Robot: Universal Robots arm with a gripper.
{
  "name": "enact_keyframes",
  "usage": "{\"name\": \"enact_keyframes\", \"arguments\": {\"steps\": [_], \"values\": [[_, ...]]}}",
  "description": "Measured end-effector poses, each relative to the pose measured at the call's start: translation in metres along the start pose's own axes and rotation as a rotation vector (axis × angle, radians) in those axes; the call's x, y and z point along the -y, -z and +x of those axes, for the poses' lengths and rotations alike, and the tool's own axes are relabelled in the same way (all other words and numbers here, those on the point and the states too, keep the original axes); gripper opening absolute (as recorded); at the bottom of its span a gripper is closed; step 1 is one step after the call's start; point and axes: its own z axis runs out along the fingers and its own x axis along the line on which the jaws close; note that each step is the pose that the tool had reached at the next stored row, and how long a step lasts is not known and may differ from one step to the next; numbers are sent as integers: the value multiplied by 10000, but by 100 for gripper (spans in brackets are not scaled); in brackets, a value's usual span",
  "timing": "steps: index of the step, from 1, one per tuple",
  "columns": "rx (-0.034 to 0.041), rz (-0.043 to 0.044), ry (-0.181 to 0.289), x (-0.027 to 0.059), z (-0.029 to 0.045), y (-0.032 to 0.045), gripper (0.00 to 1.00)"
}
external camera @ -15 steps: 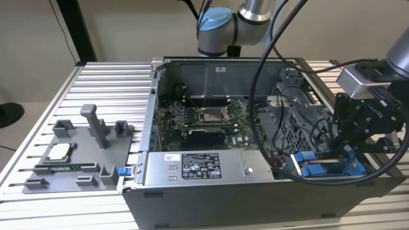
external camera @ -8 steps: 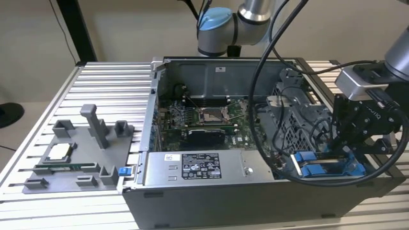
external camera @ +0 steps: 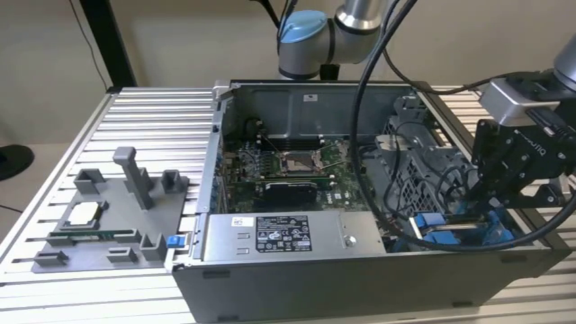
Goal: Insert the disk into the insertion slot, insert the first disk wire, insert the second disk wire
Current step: 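Insert the first disk wire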
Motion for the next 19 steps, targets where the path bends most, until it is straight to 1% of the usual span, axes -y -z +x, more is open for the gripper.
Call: {"name": "enact_keyframes", "arguments": {"steps": [7,15,17,19], "values": [[2,1,-15,-15,-5,86,100],[2,1,-16,-16,-5,89,100],[0,39,-16,-17,-6,94,100],[-2,96,-13,-17,-12,103,100]]}}
